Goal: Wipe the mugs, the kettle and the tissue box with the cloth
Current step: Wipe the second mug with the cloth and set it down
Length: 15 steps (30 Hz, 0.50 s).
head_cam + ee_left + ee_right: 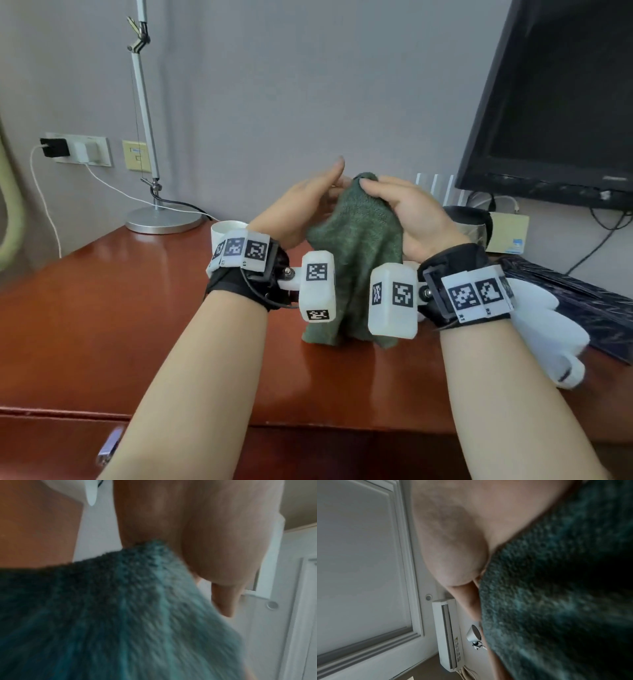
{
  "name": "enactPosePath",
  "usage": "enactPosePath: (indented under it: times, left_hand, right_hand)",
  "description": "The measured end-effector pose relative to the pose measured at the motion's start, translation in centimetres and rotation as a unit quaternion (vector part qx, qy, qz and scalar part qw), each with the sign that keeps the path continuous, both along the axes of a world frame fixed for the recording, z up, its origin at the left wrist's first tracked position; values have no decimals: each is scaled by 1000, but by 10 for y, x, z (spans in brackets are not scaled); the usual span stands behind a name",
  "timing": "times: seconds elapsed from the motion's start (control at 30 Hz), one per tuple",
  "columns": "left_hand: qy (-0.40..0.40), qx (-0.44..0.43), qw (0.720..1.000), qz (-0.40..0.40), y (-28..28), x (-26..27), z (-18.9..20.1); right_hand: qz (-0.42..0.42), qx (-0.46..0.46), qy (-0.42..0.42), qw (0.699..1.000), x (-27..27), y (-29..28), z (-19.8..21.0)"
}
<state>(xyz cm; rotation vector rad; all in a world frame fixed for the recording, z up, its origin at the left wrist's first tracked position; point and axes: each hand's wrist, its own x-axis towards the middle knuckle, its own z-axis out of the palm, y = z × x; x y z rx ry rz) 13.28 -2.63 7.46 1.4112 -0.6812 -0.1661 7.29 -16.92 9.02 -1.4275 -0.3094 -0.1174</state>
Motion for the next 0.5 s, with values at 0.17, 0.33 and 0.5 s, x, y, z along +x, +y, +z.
enactPosePath:
  times: [0.17,0.33,0.5]
  left_hand:
    - [5,37,990,-133,-13,-46,6]
    - [-38,34,990,-128,-33,-78,22]
    - [-122,123,982,-71,-52,-104,29]
  right_hand:
    - [21,-61,-30,997,-57,-30,8]
    - [-118,-119,-71,983,-95,-60,6]
    - [-160,-187,-71,967,-117,-80,-1]
